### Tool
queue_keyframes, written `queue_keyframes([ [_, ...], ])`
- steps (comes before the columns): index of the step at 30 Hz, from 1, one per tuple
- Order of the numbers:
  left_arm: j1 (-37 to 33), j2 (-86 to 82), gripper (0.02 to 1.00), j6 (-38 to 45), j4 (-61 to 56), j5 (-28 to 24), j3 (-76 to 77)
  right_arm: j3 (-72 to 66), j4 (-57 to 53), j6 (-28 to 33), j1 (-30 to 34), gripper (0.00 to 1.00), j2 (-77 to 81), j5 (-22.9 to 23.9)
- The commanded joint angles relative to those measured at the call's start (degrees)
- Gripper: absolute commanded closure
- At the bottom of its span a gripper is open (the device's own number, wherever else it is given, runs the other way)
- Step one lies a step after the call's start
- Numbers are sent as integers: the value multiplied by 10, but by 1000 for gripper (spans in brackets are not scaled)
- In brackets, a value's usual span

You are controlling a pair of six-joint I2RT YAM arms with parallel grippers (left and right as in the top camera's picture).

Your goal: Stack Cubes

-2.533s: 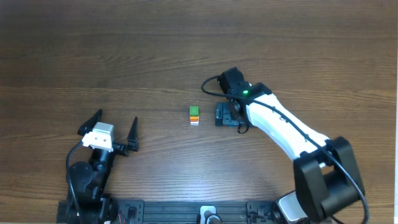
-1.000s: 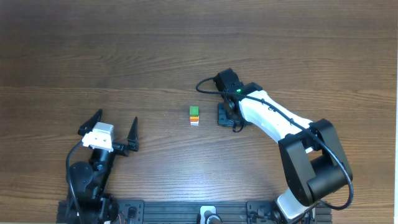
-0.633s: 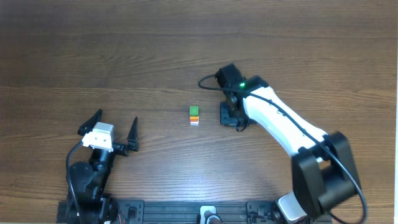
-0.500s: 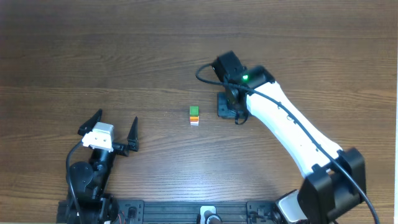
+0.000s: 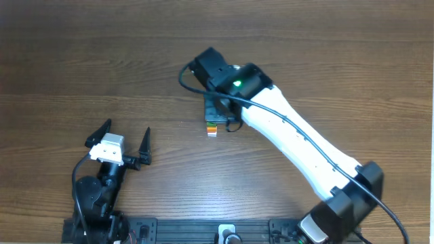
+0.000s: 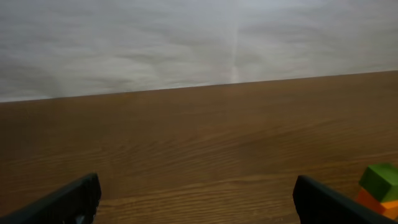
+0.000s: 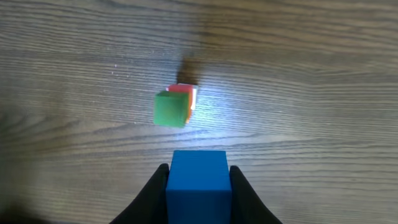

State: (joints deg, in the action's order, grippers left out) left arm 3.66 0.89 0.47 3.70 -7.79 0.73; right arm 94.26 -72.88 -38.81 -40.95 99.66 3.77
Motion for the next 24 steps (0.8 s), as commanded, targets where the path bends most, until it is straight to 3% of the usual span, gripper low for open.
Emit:
queue_keyframes([
  [1, -3, -5, 20, 8, 0, -7, -4, 23, 0, -37, -19, 888, 36, 5],
  [24, -3, -5, 18, 8, 0, -7, -4, 23, 33, -53, -32, 886, 89, 5],
])
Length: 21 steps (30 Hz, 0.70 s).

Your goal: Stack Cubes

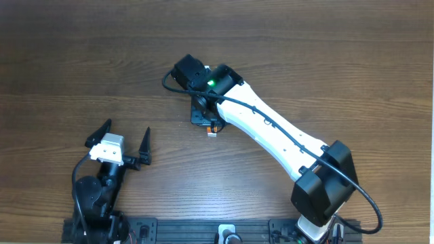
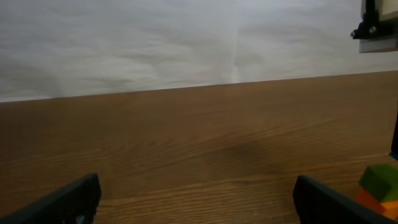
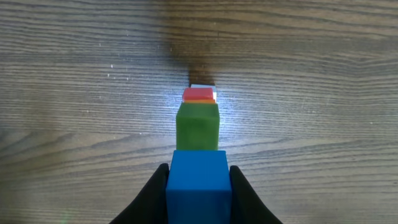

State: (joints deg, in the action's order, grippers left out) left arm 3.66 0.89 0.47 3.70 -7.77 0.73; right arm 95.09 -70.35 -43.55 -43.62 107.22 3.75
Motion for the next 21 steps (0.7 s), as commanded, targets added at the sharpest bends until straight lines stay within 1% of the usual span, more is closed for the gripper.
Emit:
queue_keyframes([
  [1, -3, -5, 20, 8, 0, -7, -4, 15, 8, -6, -5, 886, 15, 6],
  [13, -3, -5, 18, 8, 0, -7, -4, 15, 16, -6, -2, 877, 26, 7],
  [21, -3, -5, 20, 8, 0, -7, -4, 15, 16, -5, 1, 875, 28, 19],
])
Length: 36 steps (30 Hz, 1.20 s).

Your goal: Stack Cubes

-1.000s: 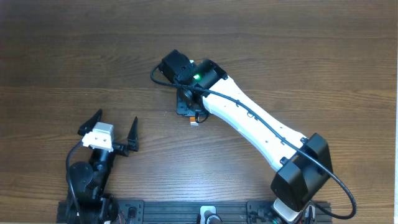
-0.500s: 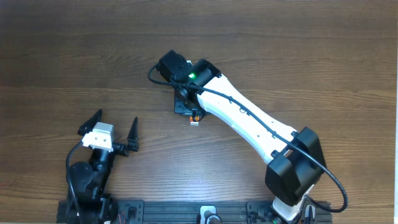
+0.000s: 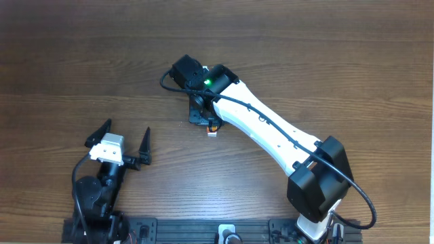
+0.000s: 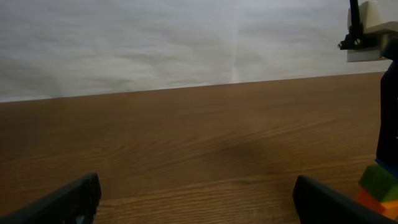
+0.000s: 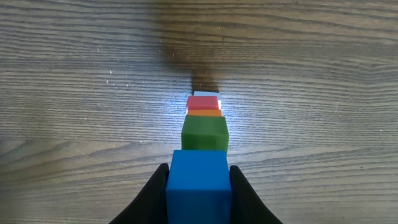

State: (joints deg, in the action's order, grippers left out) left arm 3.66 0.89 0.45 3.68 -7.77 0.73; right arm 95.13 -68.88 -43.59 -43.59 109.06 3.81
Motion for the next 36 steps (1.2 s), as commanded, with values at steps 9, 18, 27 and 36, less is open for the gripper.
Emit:
queue_keyframes([
  [9, -3, -5, 20, 8, 0, -7, -4, 14, 2, -5, 4, 871, 25, 19],
  [18, -3, -5, 20, 8, 0, -7, -4, 14, 3, -5, 4, 774, 25, 18],
  [27, -3, -5, 20, 8, 0, -7, -4, 14, 3, -5, 4, 426, 25, 18],
  [36, -3, -5, 18, 8, 0, -7, -4, 28, 3, 16, 9, 9, 19, 20],
])
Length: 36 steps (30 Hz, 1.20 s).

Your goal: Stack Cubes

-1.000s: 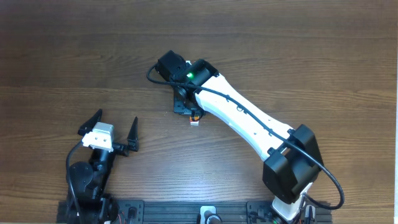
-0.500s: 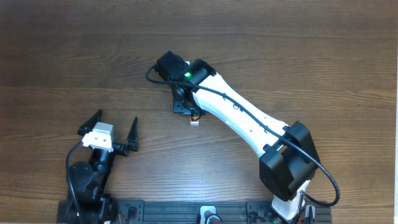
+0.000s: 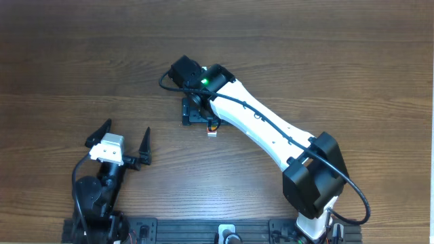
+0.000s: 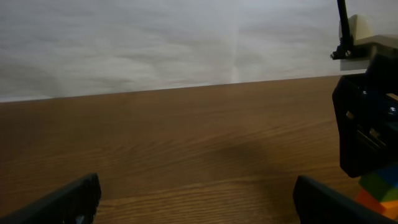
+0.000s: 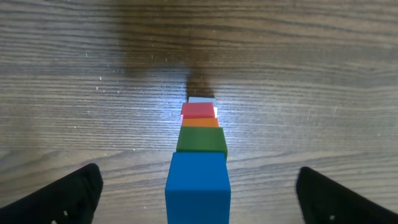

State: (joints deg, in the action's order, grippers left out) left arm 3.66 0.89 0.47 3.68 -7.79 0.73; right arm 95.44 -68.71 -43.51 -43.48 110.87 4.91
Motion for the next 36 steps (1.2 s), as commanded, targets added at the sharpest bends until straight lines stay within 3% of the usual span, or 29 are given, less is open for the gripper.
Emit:
queue_keyframes([
  [1, -3, -5, 20, 8, 0, -7, -4, 29, 1, 23, 11, 7, -2, 9],
  [4, -3, -5, 18, 8, 0, -7, -4, 39, 2, 52, 26, 7, -23, 21],
  [9, -3, -5, 18, 8, 0, -7, -4, 27, -1, 94, 78, 9, -109, 118],
  [14, -3, -5, 20, 8, 0, -7, -4, -63, 25, 140, 146, 9, -225, 160],
  [23, -3, -5, 23, 8, 0, -7, -4, -394, 185, 217, 235, 9, -559, 160],
  [25, -3, -5, 23, 8, 0, -7, -4, -476, 245, 259, 259, 7, -650, 154],
  [29, -3, -5, 20, 8, 0, -7, -4, -552, 290, 293, 308, 7, -744, 112],
  [36, -3, -5, 20, 8, 0, -7, -4, -663, 354, 294, 377, 7, -884, 42],
])
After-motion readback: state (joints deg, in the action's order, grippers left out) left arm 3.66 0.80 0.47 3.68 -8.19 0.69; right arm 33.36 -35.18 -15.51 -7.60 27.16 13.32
